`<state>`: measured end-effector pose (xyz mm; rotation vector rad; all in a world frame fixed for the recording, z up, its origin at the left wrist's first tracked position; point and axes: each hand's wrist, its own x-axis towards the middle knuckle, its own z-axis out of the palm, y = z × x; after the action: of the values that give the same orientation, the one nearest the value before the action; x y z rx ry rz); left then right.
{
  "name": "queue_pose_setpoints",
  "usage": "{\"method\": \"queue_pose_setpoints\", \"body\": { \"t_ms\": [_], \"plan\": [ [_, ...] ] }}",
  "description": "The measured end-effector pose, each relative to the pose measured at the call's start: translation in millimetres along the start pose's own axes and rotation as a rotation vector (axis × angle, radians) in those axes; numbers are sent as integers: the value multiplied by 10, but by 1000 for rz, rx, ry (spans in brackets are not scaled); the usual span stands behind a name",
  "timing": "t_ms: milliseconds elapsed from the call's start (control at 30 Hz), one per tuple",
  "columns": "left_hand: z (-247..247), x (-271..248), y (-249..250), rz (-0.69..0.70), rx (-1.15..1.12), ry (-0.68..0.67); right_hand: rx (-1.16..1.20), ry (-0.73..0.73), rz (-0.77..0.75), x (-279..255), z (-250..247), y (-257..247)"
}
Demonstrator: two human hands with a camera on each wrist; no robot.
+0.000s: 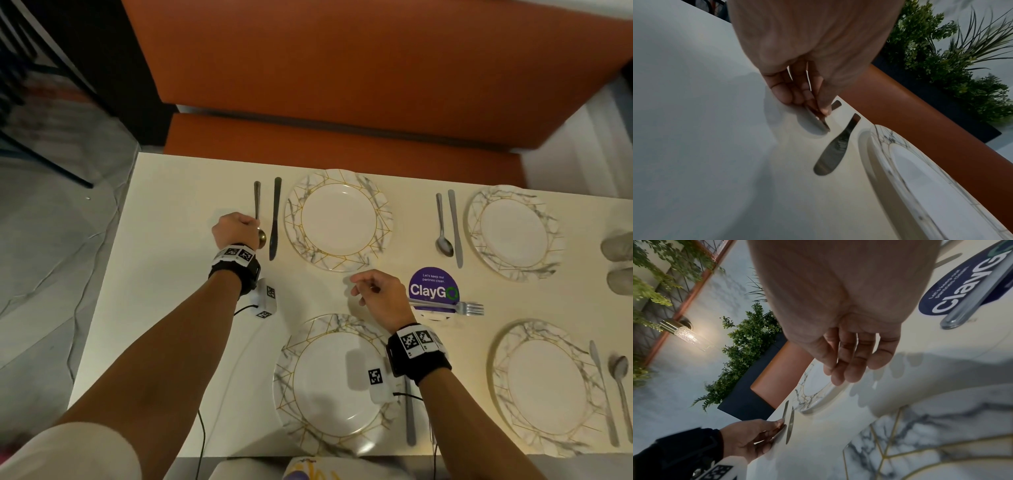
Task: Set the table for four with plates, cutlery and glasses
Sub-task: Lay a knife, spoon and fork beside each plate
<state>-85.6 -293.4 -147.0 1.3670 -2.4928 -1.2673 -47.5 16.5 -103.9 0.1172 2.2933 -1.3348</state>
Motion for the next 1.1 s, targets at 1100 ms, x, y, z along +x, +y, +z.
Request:
{"method": "queue_pose_setpoints", "body": {
  "t_ms": [1100],
  "plan": [
    [273,-1111,176,445,3,54,-64,161,-44,-256,-562,425]
  ]
}}
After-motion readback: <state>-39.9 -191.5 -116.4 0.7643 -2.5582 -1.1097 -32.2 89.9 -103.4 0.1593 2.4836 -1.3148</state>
